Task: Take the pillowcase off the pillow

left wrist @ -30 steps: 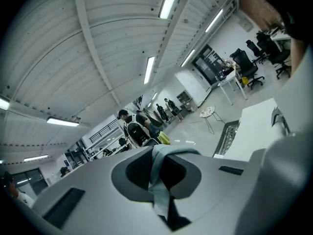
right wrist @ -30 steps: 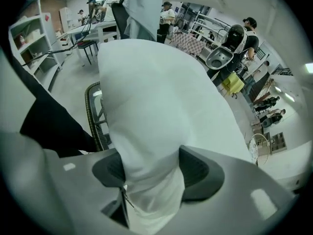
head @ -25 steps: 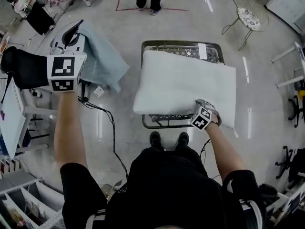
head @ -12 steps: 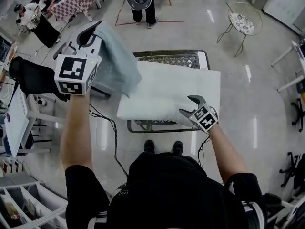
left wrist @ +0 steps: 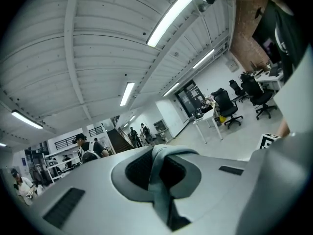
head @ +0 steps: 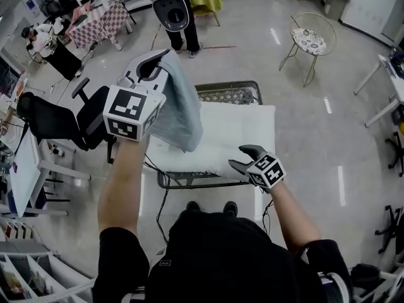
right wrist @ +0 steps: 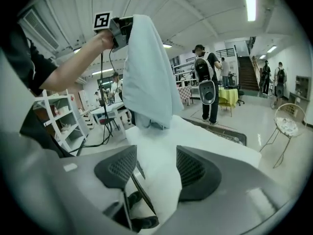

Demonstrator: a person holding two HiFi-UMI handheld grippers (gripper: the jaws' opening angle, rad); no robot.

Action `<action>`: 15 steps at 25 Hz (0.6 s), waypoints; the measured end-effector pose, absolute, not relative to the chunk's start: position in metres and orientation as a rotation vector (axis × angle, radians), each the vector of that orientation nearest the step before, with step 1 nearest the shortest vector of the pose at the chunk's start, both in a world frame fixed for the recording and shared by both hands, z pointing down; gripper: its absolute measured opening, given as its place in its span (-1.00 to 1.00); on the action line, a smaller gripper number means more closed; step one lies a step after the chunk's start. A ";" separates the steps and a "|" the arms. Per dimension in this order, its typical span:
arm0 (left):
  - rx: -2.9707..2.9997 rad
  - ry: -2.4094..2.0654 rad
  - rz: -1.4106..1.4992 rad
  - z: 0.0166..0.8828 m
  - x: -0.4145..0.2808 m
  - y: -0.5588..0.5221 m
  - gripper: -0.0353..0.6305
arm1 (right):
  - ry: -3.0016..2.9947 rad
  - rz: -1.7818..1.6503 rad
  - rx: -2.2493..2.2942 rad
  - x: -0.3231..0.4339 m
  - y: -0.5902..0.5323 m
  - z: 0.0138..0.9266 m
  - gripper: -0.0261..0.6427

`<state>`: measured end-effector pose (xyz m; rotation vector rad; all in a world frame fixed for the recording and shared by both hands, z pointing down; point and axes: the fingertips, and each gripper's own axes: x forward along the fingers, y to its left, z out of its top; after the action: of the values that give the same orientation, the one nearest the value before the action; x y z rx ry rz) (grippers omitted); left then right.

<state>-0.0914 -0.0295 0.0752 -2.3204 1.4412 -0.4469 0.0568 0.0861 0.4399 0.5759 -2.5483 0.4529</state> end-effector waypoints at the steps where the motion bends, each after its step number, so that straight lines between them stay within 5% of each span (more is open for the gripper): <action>1: -2.339 1.433 -0.432 0.078 -0.083 -0.030 -0.86 | -2.565 0.474 0.597 0.062 0.083 0.435 -0.13; 15: -2.639 1.369 -0.372 0.181 -0.038 -0.048 -0.86 | -2.674 0.587 0.906 0.086 0.042 0.357 -0.15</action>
<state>-0.0383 -0.0478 0.1813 -2.6389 1.3686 -0.3718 0.0862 0.0416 0.3569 0.9060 -2.6737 0.5872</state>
